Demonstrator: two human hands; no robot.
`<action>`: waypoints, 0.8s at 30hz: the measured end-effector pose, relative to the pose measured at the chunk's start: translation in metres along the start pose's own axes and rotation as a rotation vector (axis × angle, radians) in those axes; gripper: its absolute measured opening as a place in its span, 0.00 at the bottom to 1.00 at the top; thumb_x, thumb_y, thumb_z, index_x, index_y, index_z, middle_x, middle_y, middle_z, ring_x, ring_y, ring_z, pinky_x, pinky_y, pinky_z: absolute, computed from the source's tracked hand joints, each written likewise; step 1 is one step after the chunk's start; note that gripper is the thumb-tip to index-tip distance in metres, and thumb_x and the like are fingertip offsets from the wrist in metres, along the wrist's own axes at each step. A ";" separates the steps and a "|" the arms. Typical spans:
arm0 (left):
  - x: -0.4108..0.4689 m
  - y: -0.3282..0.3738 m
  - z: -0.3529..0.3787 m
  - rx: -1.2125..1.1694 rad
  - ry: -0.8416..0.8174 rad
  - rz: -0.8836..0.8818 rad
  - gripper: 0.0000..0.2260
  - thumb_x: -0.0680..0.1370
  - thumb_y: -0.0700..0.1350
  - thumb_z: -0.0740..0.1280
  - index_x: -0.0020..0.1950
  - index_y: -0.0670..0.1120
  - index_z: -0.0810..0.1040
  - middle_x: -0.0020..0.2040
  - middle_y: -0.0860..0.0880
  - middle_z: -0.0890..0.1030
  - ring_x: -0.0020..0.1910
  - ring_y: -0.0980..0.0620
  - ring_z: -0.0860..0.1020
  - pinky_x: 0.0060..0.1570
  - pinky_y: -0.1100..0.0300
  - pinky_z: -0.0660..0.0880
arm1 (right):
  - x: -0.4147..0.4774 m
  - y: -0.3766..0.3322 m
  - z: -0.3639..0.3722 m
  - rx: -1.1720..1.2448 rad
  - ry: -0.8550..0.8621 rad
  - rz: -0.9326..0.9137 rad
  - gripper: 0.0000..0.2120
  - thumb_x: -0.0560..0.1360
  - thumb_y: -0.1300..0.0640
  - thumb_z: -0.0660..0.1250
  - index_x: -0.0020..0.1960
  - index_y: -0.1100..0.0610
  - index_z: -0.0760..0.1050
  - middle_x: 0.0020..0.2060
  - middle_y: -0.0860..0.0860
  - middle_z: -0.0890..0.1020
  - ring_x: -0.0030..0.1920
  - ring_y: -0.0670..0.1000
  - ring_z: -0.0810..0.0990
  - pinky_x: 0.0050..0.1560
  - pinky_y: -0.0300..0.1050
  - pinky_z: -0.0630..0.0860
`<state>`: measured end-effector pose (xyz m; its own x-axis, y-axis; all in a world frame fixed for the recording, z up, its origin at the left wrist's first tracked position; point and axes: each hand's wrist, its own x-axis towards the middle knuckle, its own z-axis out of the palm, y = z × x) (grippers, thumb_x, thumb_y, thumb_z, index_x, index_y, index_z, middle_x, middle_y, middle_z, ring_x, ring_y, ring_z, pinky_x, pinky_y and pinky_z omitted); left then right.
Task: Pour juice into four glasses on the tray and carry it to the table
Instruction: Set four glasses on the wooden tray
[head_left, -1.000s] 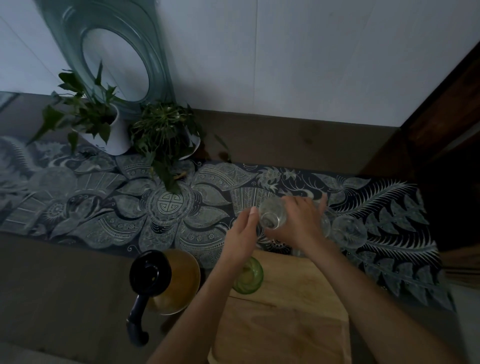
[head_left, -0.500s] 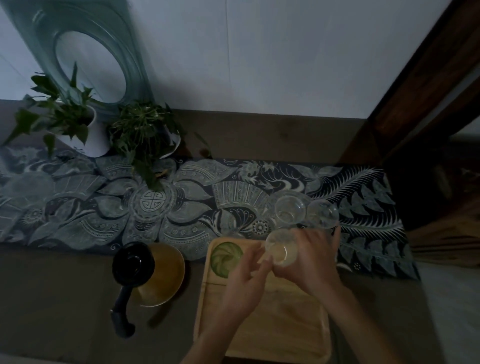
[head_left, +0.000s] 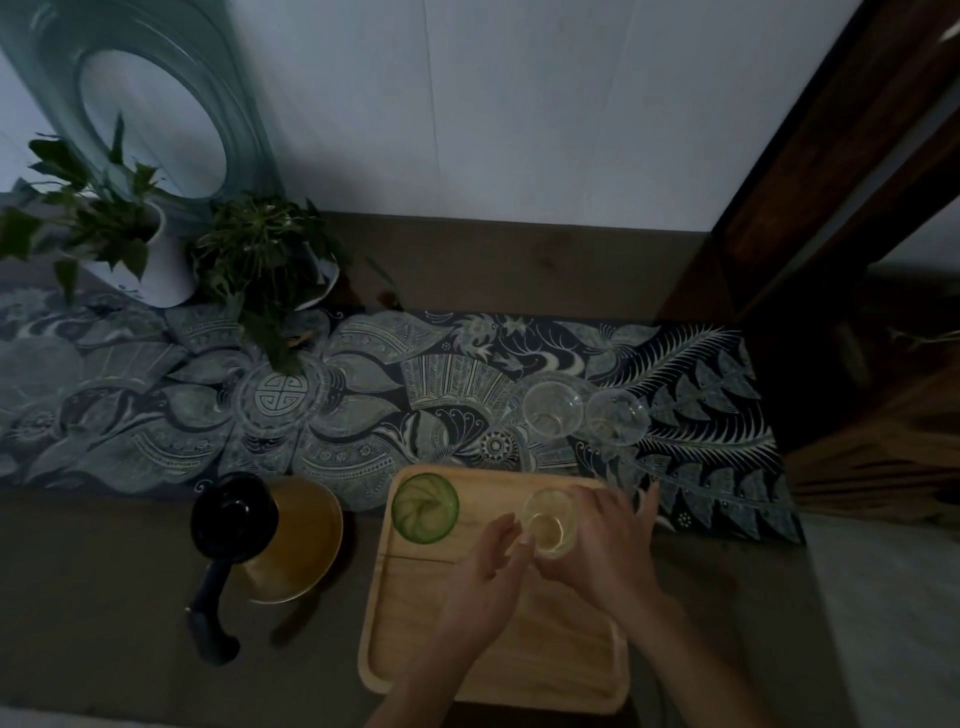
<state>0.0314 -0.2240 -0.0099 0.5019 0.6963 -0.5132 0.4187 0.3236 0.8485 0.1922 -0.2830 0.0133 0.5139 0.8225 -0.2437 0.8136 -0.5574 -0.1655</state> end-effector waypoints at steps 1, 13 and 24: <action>0.000 -0.002 0.001 0.007 -0.005 -0.003 0.19 0.70 0.71 0.66 0.59 0.68 0.74 0.61 0.60 0.82 0.58 0.67 0.79 0.62 0.61 0.75 | -0.001 0.001 0.002 0.008 0.006 -0.002 0.44 0.56 0.22 0.62 0.64 0.46 0.73 0.57 0.45 0.81 0.66 0.51 0.73 0.74 0.71 0.37; -0.005 -0.005 0.000 0.143 0.012 0.027 0.15 0.71 0.74 0.64 0.57 0.80 0.69 0.60 0.71 0.79 0.56 0.71 0.79 0.61 0.59 0.75 | -0.006 0.007 0.012 0.109 -0.001 -0.034 0.49 0.59 0.19 0.62 0.73 0.45 0.67 0.62 0.43 0.79 0.67 0.48 0.73 0.75 0.69 0.42; -0.003 0.006 0.008 0.111 0.022 0.019 0.22 0.70 0.71 0.65 0.62 0.69 0.72 0.63 0.64 0.79 0.55 0.70 0.79 0.57 0.66 0.75 | 0.005 0.014 0.006 0.150 -0.028 -0.067 0.51 0.61 0.20 0.58 0.77 0.46 0.61 0.66 0.42 0.76 0.70 0.48 0.69 0.76 0.66 0.39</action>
<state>0.0382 -0.2290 -0.0042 0.4938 0.7161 -0.4933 0.4910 0.2385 0.8379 0.2042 -0.2871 0.0045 0.4506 0.8560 -0.2535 0.7951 -0.5139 -0.3221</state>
